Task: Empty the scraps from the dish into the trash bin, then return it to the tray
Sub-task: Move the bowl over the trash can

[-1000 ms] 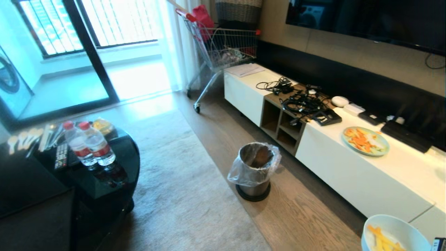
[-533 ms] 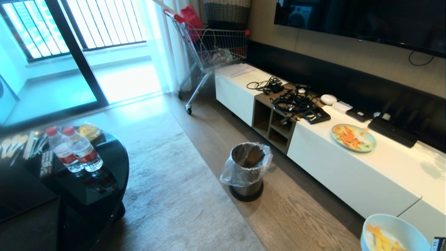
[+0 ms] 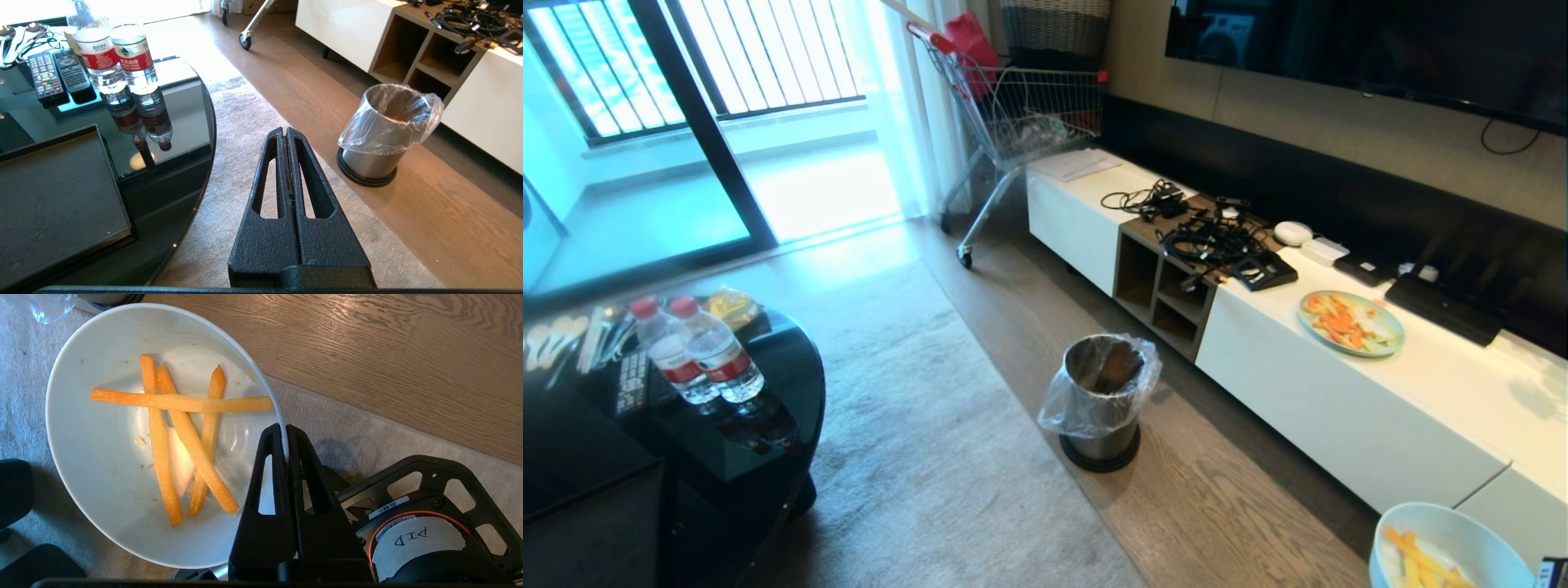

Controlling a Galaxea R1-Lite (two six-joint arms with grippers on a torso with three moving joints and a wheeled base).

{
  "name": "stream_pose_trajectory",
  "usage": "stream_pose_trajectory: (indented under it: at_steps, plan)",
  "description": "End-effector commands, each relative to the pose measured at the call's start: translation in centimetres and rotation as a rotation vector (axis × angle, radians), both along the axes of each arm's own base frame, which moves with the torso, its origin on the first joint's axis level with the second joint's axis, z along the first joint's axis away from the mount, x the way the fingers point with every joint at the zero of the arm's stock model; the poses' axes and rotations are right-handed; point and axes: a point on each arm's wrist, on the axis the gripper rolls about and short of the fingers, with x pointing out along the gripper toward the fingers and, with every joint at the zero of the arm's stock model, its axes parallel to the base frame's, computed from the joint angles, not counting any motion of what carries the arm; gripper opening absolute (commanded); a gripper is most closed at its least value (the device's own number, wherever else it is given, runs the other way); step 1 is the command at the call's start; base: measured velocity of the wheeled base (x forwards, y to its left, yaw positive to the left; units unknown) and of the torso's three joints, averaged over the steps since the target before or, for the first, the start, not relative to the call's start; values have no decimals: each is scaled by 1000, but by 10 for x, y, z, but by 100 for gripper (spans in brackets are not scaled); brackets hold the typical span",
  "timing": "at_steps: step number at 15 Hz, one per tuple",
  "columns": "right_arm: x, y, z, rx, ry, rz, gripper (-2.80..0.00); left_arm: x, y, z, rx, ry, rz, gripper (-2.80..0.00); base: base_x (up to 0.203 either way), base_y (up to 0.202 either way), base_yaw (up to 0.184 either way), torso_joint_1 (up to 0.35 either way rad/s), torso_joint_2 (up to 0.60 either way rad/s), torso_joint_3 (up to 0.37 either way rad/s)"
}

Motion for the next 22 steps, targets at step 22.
stream_pose_trajectory:
  at_steps: [22]
  plan:
    - [-15, -7, 0, 3, -12, 1, -280, 0, 0, 0, 0, -1, 1, -280, 59, 0, 0, 2, 1, 0]
